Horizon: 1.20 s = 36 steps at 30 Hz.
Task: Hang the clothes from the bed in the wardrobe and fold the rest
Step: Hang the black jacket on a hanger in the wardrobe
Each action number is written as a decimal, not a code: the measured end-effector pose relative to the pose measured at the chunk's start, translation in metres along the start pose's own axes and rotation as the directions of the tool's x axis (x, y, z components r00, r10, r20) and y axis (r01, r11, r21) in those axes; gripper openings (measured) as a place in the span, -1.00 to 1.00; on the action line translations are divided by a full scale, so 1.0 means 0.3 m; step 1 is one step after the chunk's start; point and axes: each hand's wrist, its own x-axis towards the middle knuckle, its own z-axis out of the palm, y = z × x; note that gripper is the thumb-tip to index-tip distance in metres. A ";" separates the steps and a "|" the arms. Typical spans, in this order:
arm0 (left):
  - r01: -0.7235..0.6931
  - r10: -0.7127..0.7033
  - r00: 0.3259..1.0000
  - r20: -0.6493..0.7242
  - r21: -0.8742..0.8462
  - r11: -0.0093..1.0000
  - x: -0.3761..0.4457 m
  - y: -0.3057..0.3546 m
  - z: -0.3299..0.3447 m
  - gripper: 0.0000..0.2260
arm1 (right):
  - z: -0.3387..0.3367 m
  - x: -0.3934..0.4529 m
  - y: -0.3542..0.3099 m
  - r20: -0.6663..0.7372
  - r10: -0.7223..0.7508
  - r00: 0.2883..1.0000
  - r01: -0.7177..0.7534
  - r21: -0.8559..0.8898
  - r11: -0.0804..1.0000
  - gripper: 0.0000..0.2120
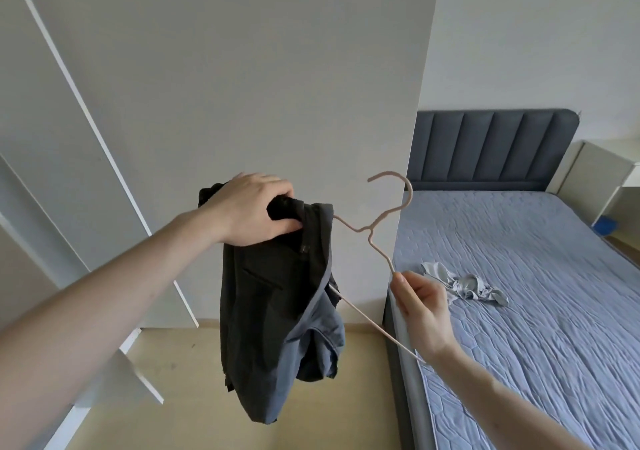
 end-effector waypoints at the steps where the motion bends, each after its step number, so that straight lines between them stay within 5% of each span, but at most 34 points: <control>1: 0.031 -0.030 0.999 0.017 -0.030 0.999 0.005 -0.007 0.007 -0.70 | 0.004 0.003 0.004 0.006 -0.008 1.000 0.008 -0.006 1.000 -0.43; 9: 0.124 -0.151 0.982 -0.114 -0.214 0.969 0.000 -0.057 0.045 -0.76 | -0.066 0.086 -0.034 0.085 0.015 0.996 -0.014 -0.011 1.000 -0.56; 13: 0.151 -0.202 0.968 -0.146 -0.301 0.942 -0.005 -0.107 0.006 -0.72 | -0.242 0.111 0.015 -0.077 0.334 0.940 -0.308 0.233 0.922 -0.51; 17: 0.089 -0.159 0.974 -0.162 -0.371 0.924 -0.018 -0.101 -0.065 -0.72 | -0.230 0.017 0.106 0.069 0.517 0.853 -0.515 -0.045 0.856 -0.82; 24: -0.028 -0.026 0.993 -0.117 -0.438 0.898 -0.038 -0.016 -0.165 -0.78 | 0.100 0.076 0.069 0.437 0.558 0.705 -0.515 -0.225 0.827 -0.08; 26: -0.041 -0.007 0.994 -0.107 -0.443 0.896 -0.053 -0.001 -0.184 -0.83 | 0.162 0.097 0.050 0.513 0.566 0.646 -0.540 -0.217 0.813 0.00; 30: -0.002 -0.032 0.997 -0.074 -0.420 0.908 -0.094 0.011 -0.208 -0.79 | 0.219 0.121 0.032 0.549 0.510 0.662 -0.329 -0.399 0.856 -0.65; 36: 0.100 -0.116 0.993 -0.039 -0.288 0.952 -0.159 -0.026 -0.221 -0.74 | 0.128 0.216 0.015 0.356 0.426 0.832 -0.353 -0.253 0.901 -0.84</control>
